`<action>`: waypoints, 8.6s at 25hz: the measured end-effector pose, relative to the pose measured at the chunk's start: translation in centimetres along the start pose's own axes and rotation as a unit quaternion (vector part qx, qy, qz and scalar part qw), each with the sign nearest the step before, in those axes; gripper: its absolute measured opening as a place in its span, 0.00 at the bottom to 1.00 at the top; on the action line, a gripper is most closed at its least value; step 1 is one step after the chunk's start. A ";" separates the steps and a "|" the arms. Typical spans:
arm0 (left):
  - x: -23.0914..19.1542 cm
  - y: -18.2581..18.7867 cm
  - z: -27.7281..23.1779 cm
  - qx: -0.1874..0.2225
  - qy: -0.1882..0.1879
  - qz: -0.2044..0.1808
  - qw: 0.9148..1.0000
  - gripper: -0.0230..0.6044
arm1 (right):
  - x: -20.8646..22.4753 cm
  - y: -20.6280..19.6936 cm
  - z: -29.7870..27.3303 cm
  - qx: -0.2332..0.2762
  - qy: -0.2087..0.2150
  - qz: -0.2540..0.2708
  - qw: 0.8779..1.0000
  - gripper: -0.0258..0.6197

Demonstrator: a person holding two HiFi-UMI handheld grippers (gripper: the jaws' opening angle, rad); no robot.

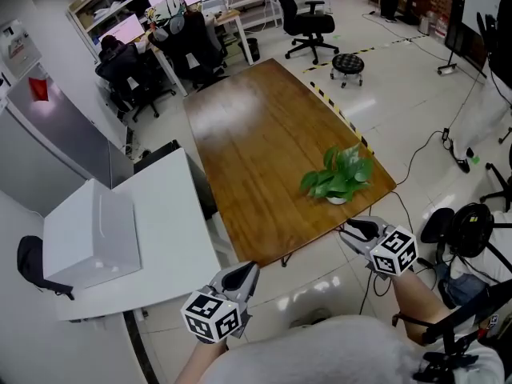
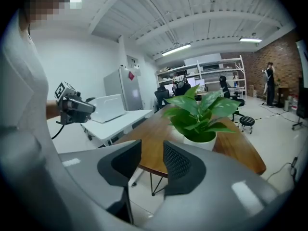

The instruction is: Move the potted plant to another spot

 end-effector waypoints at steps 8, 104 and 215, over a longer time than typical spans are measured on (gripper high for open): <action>-0.3 -0.6 -0.4 -0.019 0.013 0.004 1.000 0.03 | 6.1 -2.4 -3.1 -0.023 -0.071 -0.004 0.997 0.46; -2.4 -5.8 18.5 0.053 0.206 0.074 0.974 0.03 | -8.8 4.6 -25.0 -0.045 0.011 0.103 0.994 0.79; 14.2 -2.6 16.1 0.131 0.140 0.003 0.982 0.03 | -26.7 4.7 6.5 0.037 0.219 0.127 0.967 0.05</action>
Point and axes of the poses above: the fingertips, and each gripper's own axes: z backward along the fingers, x to its right, y out of its top, the point moved 6 cm from there along z, backward along the fingers, and after that the axes turned 5 degrees about -z, right-handed, at the moved point
